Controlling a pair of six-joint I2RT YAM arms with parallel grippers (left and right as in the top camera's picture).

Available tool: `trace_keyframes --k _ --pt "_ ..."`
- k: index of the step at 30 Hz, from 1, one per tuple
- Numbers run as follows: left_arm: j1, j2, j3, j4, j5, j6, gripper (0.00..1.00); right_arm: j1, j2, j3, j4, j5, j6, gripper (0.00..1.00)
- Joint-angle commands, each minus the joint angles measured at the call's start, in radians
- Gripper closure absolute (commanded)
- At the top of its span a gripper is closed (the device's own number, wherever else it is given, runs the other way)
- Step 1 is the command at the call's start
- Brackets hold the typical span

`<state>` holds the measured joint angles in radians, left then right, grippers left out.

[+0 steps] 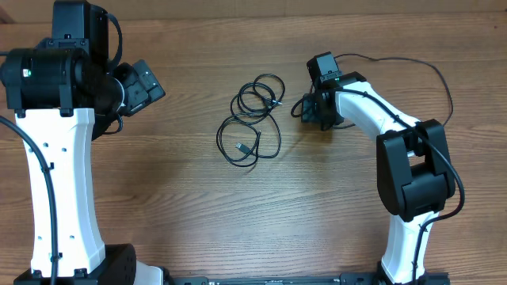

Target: Untangle cables

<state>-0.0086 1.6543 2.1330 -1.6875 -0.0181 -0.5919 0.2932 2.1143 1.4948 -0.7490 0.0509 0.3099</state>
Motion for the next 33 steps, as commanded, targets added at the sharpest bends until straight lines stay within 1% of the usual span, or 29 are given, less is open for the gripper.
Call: trace_keyframes --k 1,4,5,7,9,12,14,18,20,25,26,27,30,33 --pt "0.002 0.006 -0.005 -0.002 0.001 0.020 0.00 -0.004 -0.002 -0.003 0.018 0.058 -0.002 0.58" --pt "0.002 0.006 -0.005 -0.002 0.000 0.020 0.01 -0.005 -0.002 -0.003 0.022 0.061 -0.002 0.66" --pt "0.002 0.006 -0.005 -0.002 0.000 0.020 0.01 -0.007 -0.002 -0.003 0.023 0.062 -0.001 0.71" --pt "0.002 0.006 -0.005 -0.002 0.000 0.020 0.00 -0.010 -0.002 -0.003 0.023 0.061 -0.001 0.74" --pt "0.002 0.006 -0.005 -0.002 0.001 0.020 0.00 -0.012 -0.002 -0.003 0.019 0.061 -0.001 0.74" --pt "0.002 0.006 -0.005 -0.002 0.000 0.020 0.00 -0.012 -0.002 -0.003 0.006 0.049 -0.001 0.64" --pt "0.002 0.006 -0.005 -0.002 0.000 0.020 0.00 -0.012 -0.002 -0.003 -0.001 0.019 -0.008 0.61" --pt "0.002 0.006 -0.005 -0.002 0.000 0.020 0.00 -0.011 -0.001 -0.003 -0.003 -0.003 -0.032 0.61" --pt "0.002 0.006 -0.005 -0.002 0.000 0.020 0.01 -0.011 0.003 -0.003 -0.003 0.000 -0.031 0.67" --pt "0.002 0.006 -0.005 -0.002 0.001 0.020 0.01 -0.019 0.029 -0.003 0.000 0.001 -0.031 0.88" --pt "0.002 0.006 -0.005 -0.002 0.000 0.020 0.00 -0.021 0.032 -0.003 0.003 0.002 -0.031 0.93" --pt "0.002 0.006 -0.005 -0.002 0.000 0.020 0.00 -0.025 0.033 -0.003 0.006 0.013 -0.029 0.96" --pt "0.002 0.006 -0.005 -0.002 0.000 0.020 0.00 -0.036 0.030 0.015 0.010 0.091 -0.026 0.96" --pt "0.002 0.006 -0.005 -0.002 0.001 0.020 0.01 -0.065 0.027 0.092 -0.031 0.200 -0.026 0.96"
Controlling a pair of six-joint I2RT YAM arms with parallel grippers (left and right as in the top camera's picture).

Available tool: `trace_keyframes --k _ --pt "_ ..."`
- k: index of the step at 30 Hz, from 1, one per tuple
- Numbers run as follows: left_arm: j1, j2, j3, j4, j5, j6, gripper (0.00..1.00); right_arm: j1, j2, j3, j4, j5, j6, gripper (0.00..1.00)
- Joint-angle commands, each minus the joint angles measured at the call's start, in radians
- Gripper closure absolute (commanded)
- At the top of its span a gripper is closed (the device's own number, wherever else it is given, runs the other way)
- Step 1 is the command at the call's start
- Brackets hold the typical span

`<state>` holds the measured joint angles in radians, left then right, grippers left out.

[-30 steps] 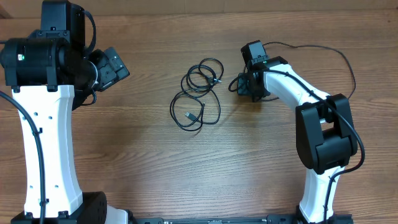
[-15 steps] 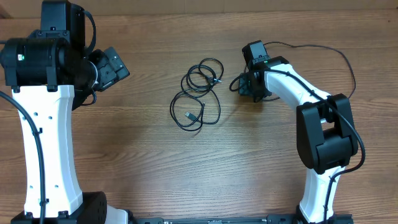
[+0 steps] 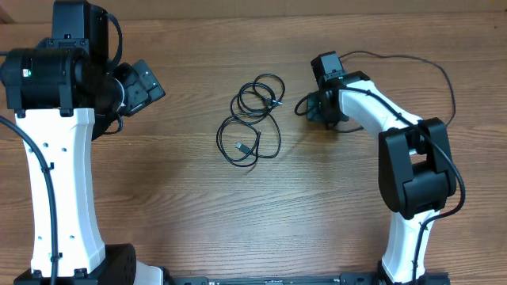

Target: Untangle cables

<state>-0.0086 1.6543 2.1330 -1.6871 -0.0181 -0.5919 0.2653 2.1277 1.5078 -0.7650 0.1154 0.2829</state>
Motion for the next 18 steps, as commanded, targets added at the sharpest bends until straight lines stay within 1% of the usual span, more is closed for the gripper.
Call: trace_keyframes --k 1,5,8,9,10,11,12,14,15,18 --pt "0.002 0.006 -0.005 -0.002 0.000 0.020 0.00 -0.053 0.011 0.122 -0.040 0.165 0.002 0.96" --pt "0.002 0.006 -0.005 -0.002 0.001 0.020 0.00 -0.135 0.008 0.346 -0.134 0.239 0.003 0.96" --pt "0.002 0.006 -0.005 -0.002 0.000 0.020 0.00 -0.209 0.008 0.540 -0.189 0.235 0.004 0.96" --pt "0.002 0.006 -0.005 -0.002 0.000 0.020 0.01 -0.254 0.008 0.653 -0.221 0.198 0.003 0.96" --pt "0.002 0.006 -0.005 -0.002 0.001 0.020 0.00 -0.279 0.008 0.708 -0.238 0.177 0.003 0.96" --pt "0.002 0.006 -0.005 -0.002 0.000 0.020 0.00 -0.305 0.008 0.757 -0.257 0.159 0.003 0.91" --pt "0.002 0.006 -0.005 -0.002 0.000 0.020 0.00 -0.328 0.008 0.793 -0.273 0.143 0.004 0.79" --pt "0.002 0.006 -0.005 -0.002 0.000 0.020 0.01 -0.370 0.008 0.823 -0.299 0.106 0.004 0.41" --pt "0.002 0.006 -0.005 -0.002 0.000 0.020 0.00 -0.389 0.008 0.823 -0.315 0.080 0.003 0.25" --pt "0.002 0.006 -0.005 -0.002 0.001 0.020 0.01 -0.433 0.017 0.801 -0.364 0.008 0.004 0.06"
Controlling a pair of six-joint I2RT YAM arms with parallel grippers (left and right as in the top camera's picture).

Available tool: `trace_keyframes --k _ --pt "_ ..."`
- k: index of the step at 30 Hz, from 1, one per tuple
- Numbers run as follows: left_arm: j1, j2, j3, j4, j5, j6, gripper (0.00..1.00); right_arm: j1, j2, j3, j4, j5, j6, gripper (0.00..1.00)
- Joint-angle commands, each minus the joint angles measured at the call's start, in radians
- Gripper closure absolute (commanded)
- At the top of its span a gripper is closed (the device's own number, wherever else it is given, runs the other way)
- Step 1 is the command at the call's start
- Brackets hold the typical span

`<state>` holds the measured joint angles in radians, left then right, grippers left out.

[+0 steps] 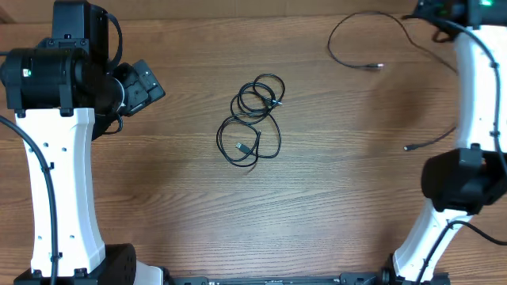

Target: Untangle cables

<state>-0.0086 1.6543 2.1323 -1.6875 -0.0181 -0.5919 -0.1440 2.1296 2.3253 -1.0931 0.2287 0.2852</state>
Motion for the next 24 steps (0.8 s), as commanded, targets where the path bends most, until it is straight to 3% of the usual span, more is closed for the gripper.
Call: trace_keyframes --k 1,5,11,24 --pt "0.002 0.006 -0.005 -0.002 0.001 0.020 0.01 -0.037 0.021 -0.027 -0.051 -0.123 0.002 0.01" --pt "0.002 0.006 -0.005 -0.002 0.000 0.020 0.00 -0.076 0.031 -0.087 -0.096 -0.125 0.025 0.00" --pt "0.002 0.006 -0.005 -0.002 0.001 0.020 0.00 -0.171 0.031 -0.220 -0.172 -0.026 0.248 0.00" --pt "0.002 0.006 -0.005 -0.002 0.000 0.020 0.00 -0.316 0.031 -0.565 -0.064 -0.081 0.249 0.00"
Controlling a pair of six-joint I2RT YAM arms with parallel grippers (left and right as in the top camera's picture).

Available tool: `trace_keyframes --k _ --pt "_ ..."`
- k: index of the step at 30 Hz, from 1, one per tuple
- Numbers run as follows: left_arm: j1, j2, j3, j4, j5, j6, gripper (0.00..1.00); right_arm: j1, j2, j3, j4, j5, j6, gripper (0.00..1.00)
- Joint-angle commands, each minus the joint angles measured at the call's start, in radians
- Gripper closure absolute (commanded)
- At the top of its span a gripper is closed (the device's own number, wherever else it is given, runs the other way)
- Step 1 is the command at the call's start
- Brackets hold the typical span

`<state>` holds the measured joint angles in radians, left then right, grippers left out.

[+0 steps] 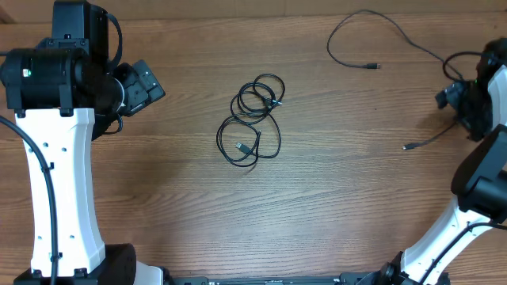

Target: Untangle cables

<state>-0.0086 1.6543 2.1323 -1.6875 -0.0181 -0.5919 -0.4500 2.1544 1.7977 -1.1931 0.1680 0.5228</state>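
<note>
A black cable bundle point(252, 119) lies coiled in several overlapping loops at the table's middle, one plug inside the lower loop. A second black cable point(348, 28) lies spread out at the upper right. One of its plugs point(375, 66) lies near the loop and the other plug point(406, 147) lower down. Its middle runs behind my right gripper point(445, 99), which stands at the right edge over that cable. Whether the right fingers hold it does not show. My left gripper point(150, 85) hangs at the far left, well away from both cables, its fingers not clear.
The wooden table point(333, 198) carries only the two cables. My left arm's white link point(59, 182) stands along the left side, and my right arm's base link point(459, 222) rises at the lower right.
My right arm was stretched to the top right corner and now its gripper stands lower, at the right edge. The spread cable and the coiled bundle lie as before. The left arm is still.
My right gripper stood right of the coiled bundle with a cable trailing off to the right, and stayed there a second later. Then the arm reached the top right corner and that cable lay spread out, apart from the bundle. Now the gripper is at the right edge.
</note>
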Motion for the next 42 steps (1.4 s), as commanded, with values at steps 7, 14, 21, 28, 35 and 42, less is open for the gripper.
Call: trace_keyframes --k 7,14,21,28,35,42 --pt "0.002 0.006 -0.005 -0.002 0.001 0.020 0.00 -0.008 0.007 -0.160 0.184 -0.103 0.005 0.16" --pt "0.002 0.006 -0.005 -0.002 0.000 0.020 0.00 -0.011 0.008 -0.241 0.273 -0.099 0.009 0.37" --pt "0.002 0.006 -0.005 -0.002 0.000 0.020 0.01 -0.008 0.008 -0.267 0.309 -0.119 0.008 0.80" --pt "0.002 0.006 -0.005 -0.002 0.001 0.020 0.01 -0.023 0.008 -0.171 0.355 -0.305 0.008 0.96" --pt "0.002 0.006 -0.005 -0.002 0.000 0.020 0.00 -0.064 0.008 0.225 0.335 -0.654 0.008 0.96" --pt "0.002 0.006 -0.005 -0.002 0.000 0.020 0.00 -0.067 0.008 0.549 0.268 -0.563 -0.003 0.62"
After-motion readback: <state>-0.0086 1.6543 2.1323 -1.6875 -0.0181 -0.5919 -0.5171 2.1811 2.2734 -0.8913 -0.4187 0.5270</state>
